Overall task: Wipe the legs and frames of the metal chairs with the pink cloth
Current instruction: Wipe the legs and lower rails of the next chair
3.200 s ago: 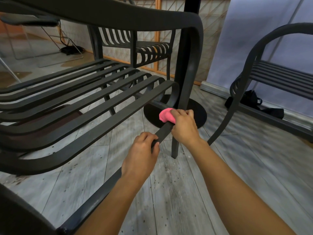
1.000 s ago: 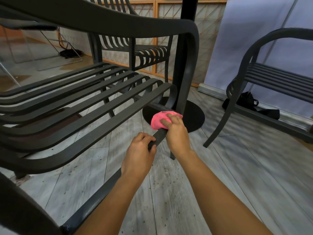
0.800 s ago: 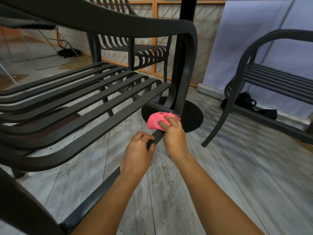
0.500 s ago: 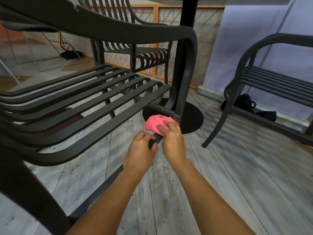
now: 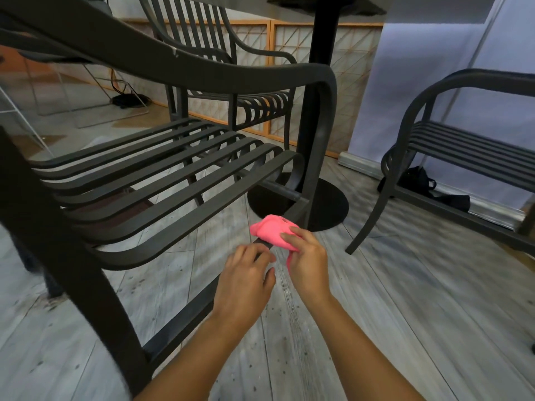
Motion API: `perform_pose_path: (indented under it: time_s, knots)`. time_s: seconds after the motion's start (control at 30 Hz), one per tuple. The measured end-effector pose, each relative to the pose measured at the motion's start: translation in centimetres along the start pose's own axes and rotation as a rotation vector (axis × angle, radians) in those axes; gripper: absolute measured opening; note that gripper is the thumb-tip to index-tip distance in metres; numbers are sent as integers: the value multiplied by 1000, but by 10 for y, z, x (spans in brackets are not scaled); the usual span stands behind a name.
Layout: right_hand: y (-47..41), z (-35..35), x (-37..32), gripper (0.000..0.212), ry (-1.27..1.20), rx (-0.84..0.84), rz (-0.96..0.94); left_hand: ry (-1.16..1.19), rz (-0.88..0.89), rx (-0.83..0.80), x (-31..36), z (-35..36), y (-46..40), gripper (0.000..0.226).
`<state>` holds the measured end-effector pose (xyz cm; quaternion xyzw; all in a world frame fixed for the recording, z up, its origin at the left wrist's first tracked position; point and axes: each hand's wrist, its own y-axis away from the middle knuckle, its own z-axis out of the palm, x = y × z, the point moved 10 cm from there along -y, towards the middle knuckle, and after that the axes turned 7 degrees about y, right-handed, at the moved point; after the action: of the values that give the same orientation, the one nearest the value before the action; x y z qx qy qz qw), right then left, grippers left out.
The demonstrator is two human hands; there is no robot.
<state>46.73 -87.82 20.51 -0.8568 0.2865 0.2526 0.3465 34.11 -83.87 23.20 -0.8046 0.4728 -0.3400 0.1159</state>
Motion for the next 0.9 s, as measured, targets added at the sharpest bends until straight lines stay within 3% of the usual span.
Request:
perform_pose_path:
  time_s: [0.37,0.7,0.9]
  knots:
    - [33,-54,-16,33,-49,41,64,77,-10,-40,15,-22,18,35]
    - [61,-98,-77,29,-100,3,58,363,-302,-74,19,-65,42,59]
    - [83,-132,-136,32,-197,-98,81,529,-492,-81,40,-127,58,49]
